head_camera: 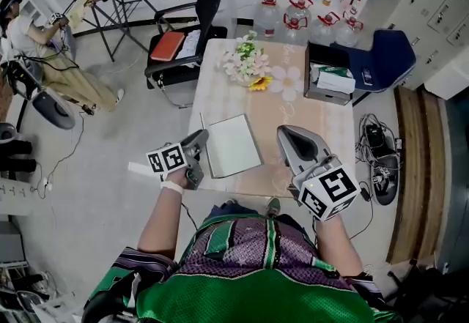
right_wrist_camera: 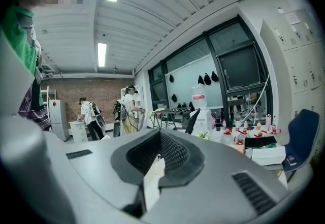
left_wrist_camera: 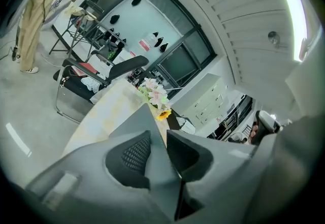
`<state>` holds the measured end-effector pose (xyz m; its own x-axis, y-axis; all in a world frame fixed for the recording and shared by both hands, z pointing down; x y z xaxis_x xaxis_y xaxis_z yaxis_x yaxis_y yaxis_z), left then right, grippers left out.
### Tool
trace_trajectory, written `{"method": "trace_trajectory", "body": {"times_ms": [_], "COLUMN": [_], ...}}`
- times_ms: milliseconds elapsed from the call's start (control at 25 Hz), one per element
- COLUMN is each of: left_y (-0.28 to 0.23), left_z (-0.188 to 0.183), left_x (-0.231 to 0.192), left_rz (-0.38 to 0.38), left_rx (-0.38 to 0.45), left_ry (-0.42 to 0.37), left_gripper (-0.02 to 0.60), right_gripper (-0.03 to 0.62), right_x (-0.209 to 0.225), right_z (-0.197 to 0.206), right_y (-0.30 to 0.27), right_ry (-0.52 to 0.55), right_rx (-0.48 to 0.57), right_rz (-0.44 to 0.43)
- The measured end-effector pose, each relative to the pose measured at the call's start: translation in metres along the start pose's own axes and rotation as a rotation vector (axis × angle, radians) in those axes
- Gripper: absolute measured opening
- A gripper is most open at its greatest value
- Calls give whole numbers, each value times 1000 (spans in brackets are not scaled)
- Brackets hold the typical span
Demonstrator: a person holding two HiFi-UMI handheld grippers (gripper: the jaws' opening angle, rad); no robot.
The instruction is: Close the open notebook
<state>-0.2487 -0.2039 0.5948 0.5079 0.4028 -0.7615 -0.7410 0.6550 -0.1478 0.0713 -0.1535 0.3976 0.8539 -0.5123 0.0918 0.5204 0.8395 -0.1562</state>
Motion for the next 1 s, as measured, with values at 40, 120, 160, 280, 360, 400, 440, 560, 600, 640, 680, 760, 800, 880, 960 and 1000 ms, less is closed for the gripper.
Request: {"method": "trace_trajectory", "body": {"times_ms": [40,120,160,280,360,400,440,560,600,640,680,760,800,880,960,1000], "left_y": [-4,-11,-15,-24,-28,-30,-31,-38,-41,-44,-47,-53,-56,-62,-69,-72], "left_z": [1,2,3,6,7,8,8,10,11,12,12,13,14,16,20,21], "left_x": [1,4,4,6,7,8,9,10,10,11,12,13,14,17,19,20], "left_rz": [4,13,18,31,42,47,53,80,88,93,97,100,103,114,130,136], "left_rx": [0,1,1,6,11,11,7,-32,-41,-46,-49,-60,-69,-91,-111,-119], "left_ry": [0,5,8,20,36,42,47,59,61,62,63,61,58,54,52,50], "left_gripper": [87,89,91,94,95,97,97,97,97,97,97,97,97,97,97,97], "right_gripper": [0,0,0,0,0,0,0,0,0,0,0,0,0,0,0,0], "right_x": [3,8,10,15,18,20,21,26,28,30,31,34,35,38,40,41], "right_z": [0,0,1,2,2,2,2,2,2,2,1,1,1,2,2,2], "right_y": [2,6,7,12,14,15,16,19,20,21,23,26,28,30,33,34], "right_ry": [0,1,0,-1,-3,-4,-6,-7,-8,-9,-10,-12,-12,-11,-11,-13], "right_rx": [0,2,3,-1,-3,-2,-1,9,12,12,10,4,4,7,7,4], "right_rz": [2,7,9,23,29,32,37,47,50,56,63,77,81,86,98,106]}}
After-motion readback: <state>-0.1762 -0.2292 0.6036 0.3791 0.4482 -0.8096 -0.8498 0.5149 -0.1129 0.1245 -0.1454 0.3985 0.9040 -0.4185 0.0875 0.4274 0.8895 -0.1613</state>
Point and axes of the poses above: the fingertips, and each gripper's own axes: y backward along the fingers, x to its right, z out of its underside, the point moved 9 cm from there along y, backward along the fingers, and after that the axes turned 13 degrees about z, right-handed, at the moved point
